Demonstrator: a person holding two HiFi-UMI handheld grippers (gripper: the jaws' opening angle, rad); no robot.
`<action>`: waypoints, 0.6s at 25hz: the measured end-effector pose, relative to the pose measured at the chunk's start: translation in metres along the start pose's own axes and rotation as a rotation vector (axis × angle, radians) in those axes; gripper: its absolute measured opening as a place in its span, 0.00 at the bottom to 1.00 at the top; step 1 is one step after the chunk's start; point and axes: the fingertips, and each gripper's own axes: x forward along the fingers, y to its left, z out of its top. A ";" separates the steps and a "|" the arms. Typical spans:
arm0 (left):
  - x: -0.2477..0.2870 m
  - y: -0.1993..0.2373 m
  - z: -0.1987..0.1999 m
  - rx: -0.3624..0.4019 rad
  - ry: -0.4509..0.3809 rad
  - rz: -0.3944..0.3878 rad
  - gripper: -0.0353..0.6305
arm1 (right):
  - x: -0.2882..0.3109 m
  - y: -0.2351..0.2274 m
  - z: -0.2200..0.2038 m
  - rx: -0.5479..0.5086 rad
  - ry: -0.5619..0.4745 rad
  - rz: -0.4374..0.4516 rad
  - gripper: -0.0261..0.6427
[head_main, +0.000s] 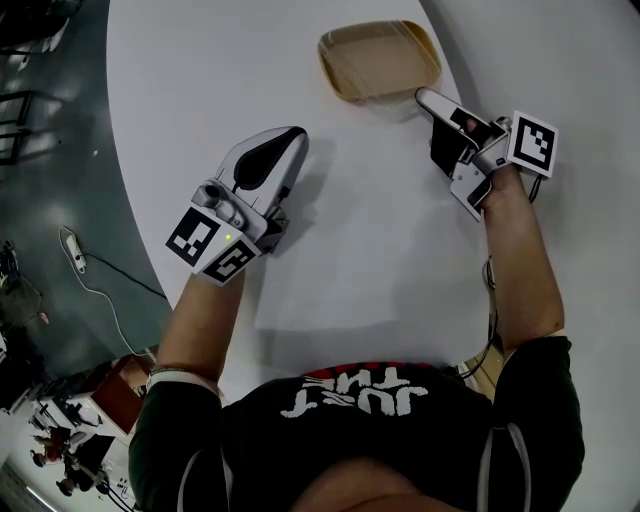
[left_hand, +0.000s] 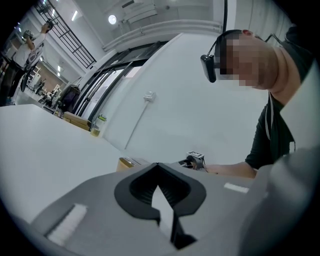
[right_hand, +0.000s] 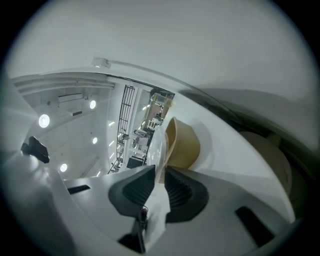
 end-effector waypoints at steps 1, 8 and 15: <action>0.000 0.000 0.000 -0.003 -0.001 0.000 0.05 | 0.000 0.001 -0.001 0.009 -0.004 0.010 0.13; -0.001 0.002 -0.005 -0.015 -0.003 0.009 0.05 | -0.004 0.007 0.004 0.028 -0.042 0.062 0.10; 0.002 0.001 -0.006 -0.009 -0.006 0.015 0.05 | -0.011 0.008 0.011 0.009 -0.085 0.096 0.09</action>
